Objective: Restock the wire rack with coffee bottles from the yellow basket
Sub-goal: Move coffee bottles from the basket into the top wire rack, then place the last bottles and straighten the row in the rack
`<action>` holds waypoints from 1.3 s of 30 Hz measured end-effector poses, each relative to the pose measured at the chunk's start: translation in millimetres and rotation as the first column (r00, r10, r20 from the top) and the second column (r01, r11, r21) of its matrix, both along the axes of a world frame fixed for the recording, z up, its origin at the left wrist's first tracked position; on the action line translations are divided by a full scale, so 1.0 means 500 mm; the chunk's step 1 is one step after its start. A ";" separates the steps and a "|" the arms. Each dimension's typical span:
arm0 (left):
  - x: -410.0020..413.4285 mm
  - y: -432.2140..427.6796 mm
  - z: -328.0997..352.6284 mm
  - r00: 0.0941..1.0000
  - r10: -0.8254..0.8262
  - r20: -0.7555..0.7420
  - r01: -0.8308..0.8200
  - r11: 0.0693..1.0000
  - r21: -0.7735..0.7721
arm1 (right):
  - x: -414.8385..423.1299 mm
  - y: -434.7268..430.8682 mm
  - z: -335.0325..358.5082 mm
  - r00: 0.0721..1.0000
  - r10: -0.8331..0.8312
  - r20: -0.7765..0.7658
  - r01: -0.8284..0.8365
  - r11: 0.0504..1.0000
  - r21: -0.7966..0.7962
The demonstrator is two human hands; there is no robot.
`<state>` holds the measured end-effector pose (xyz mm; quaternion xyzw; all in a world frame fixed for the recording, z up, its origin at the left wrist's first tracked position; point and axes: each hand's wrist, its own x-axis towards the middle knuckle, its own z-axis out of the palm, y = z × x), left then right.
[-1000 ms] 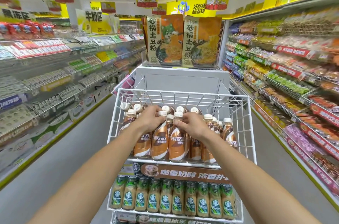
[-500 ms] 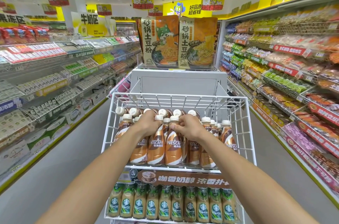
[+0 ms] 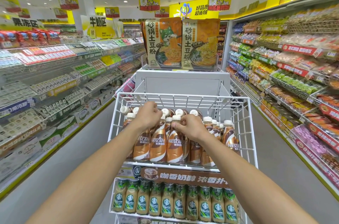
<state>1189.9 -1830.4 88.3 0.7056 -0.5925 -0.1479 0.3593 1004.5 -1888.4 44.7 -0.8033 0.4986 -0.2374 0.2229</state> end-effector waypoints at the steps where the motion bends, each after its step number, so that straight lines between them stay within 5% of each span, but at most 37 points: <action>1: 0.002 0.014 0.008 0.999 -0.009 0.044 0.010 1.000 -0.011 | -0.001 0.008 0.000 1.000 -0.001 -0.004 0.001 1.000 -0.007; 4: 0.009 0.070 0.019 0.944 -0.096 0.315 0.086 0.995 0.045 | -0.011 0.051 0.012 0.997 -0.032 -0.070 0.028 0.998 -0.061; 7: 0.011 0.134 0.018 0.753 -0.249 0.609 0.105 0.959 0.263 | -0.028 0.111 0.029 0.971 -0.047 -0.236 0.008 0.987 -0.163; 10: 0.008 0.201 0.013 0.616 -0.350 0.706 0.105 0.924 0.367 | -0.041 0.183 0.038 0.909 -0.073 -0.411 -0.027 0.972 -0.232; 14: 0.002 0.281 -0.017 0.543 -0.389 0.744 0.179 0.919 0.350 | -0.056 0.271 0.032 0.838 -0.084 -0.539 -0.065 0.966 -0.251; 20: 0.018 0.375 -0.140 0.590 -0.457 0.666 0.253 0.887 0.385 | -0.059 0.407 -0.064 0.773 -0.072 -0.630 -0.094 0.969 -0.227; 28: 0.017 0.416 -0.427 0.709 -0.534 0.460 0.230 0.792 0.566 | -0.065 0.483 -0.331 0.770 0.076 -0.633 -0.100 0.995 -0.002; 33: 0.021 0.474 -0.763 0.805 -0.537 0.251 0.217 0.662 0.718 | -0.076 0.514 -0.670 0.732 0.248 -0.634 -0.103 0.961 0.257; 39: 0.015 0.616 -1.319 0.865 -0.496 0.076 0.209 0.494 0.844 | -0.108 0.623 -1.231 0.677 0.392 -0.623 -0.090 0.884 0.458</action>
